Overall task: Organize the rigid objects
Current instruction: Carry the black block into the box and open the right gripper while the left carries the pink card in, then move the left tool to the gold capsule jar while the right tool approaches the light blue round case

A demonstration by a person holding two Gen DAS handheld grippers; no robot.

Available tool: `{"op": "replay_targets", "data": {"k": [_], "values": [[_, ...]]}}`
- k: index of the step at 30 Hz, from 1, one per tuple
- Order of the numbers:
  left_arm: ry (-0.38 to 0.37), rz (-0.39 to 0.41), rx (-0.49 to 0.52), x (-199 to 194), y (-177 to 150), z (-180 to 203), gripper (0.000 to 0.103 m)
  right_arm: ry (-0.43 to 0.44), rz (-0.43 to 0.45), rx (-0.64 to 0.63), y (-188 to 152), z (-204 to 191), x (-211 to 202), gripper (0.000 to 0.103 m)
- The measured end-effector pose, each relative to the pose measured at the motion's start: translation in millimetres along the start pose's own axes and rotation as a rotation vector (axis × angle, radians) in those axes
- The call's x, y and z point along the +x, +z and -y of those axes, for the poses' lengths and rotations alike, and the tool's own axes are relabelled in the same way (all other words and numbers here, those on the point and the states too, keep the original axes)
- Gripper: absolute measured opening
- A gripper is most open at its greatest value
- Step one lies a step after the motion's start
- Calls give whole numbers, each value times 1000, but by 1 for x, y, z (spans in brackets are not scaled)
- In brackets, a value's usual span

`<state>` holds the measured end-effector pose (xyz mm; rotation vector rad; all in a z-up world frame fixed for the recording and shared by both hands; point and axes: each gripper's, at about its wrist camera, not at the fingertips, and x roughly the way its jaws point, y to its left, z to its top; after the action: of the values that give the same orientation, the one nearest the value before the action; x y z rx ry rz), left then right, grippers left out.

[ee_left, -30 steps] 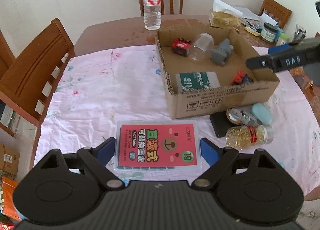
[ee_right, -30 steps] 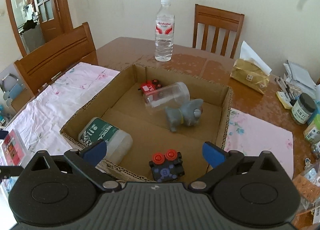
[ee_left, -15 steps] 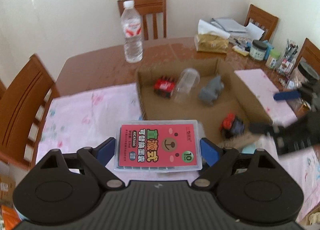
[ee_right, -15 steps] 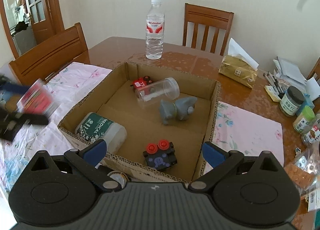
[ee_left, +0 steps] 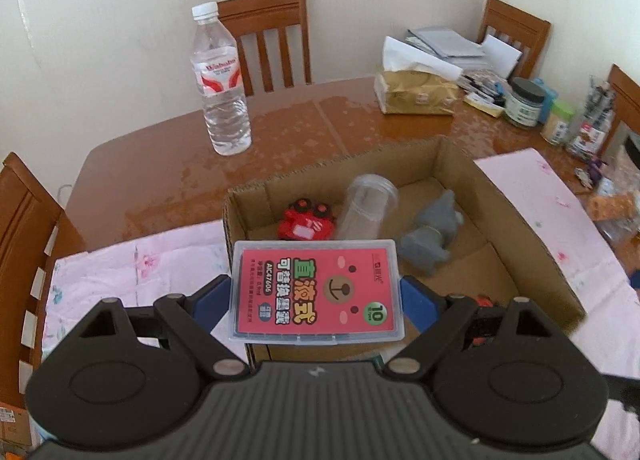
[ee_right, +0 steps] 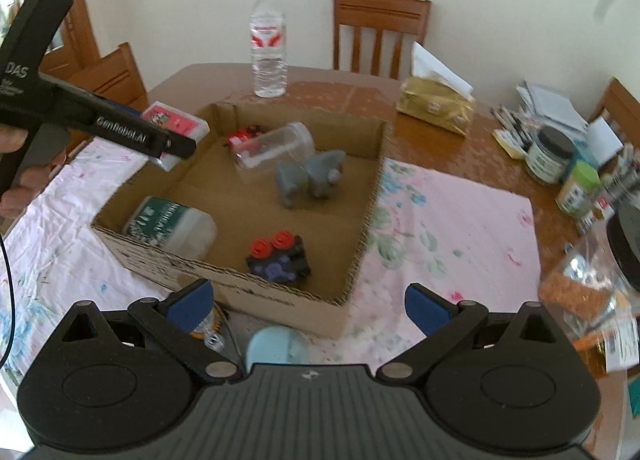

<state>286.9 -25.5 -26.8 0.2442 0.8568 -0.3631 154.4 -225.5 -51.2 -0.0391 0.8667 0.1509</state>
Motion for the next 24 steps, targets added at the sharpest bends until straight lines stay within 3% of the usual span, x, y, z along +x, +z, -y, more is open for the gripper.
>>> {"op": "replay_targets", "data": {"k": [3,12,24], "values": [[14,-2,-2,5,3,-1,96,-19,-16,19,-5,5,1,103],[13,6,-10,-14,-17,-1,97,-38,-45,61,-17,8,5,103],[103,81,-102,-64,-82,-2,102,-129,-154,69,-55,-2,24,103]]}}
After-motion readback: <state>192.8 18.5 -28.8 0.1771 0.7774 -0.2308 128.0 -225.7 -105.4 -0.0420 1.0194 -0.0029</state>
